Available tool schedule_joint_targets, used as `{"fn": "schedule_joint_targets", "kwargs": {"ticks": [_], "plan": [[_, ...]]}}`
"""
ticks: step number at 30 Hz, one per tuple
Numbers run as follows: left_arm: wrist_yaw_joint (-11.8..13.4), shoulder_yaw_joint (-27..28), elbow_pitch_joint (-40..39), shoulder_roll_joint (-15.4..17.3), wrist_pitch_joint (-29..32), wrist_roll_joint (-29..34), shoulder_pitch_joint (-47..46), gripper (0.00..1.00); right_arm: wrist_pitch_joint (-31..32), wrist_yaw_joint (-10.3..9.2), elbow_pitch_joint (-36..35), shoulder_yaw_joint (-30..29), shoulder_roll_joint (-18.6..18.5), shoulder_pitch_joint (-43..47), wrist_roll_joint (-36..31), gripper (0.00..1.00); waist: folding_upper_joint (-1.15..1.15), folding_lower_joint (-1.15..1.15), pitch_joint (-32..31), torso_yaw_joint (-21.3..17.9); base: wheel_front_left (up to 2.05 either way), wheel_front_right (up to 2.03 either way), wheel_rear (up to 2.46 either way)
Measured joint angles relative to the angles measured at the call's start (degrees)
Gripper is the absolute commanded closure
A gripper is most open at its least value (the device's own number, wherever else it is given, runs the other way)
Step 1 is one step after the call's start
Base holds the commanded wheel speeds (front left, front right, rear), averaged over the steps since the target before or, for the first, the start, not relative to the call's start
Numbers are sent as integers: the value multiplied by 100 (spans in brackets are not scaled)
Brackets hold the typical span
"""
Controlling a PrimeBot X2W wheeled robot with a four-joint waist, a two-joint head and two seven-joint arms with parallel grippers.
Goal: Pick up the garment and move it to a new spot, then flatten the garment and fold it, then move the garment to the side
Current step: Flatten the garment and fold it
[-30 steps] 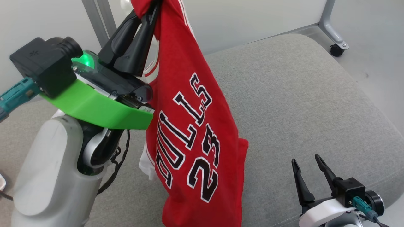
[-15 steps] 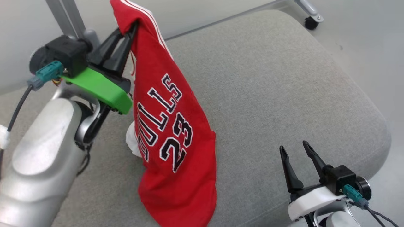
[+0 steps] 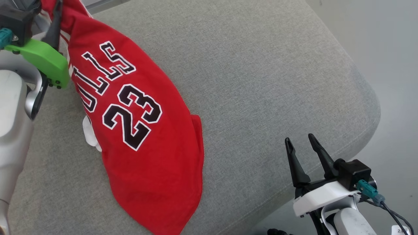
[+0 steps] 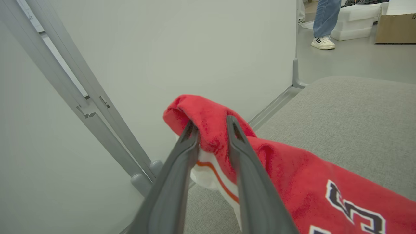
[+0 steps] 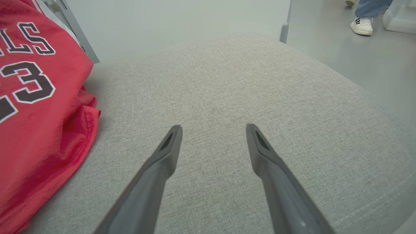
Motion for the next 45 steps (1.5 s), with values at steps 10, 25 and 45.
{"fn": "schedule_joint_targets", "kwargs": {"ticks": [10,25,45], "plan": [[656,197,364,-495,-171,-233,437,0,0,0,19,-237,8,10,-197,0,0,0,-145,113,0,0,0],[748,-914,-1379,-2285,165,-452,2079,0,0,0,12,-155,10,191,-379,0,0,0,-695,907,0,0,0],[678,-1952,94,-2510,1388,-552,1966,0,0,0,25,-16,4,23,-129,0,0,0,-54,576,0,0,0]]}}
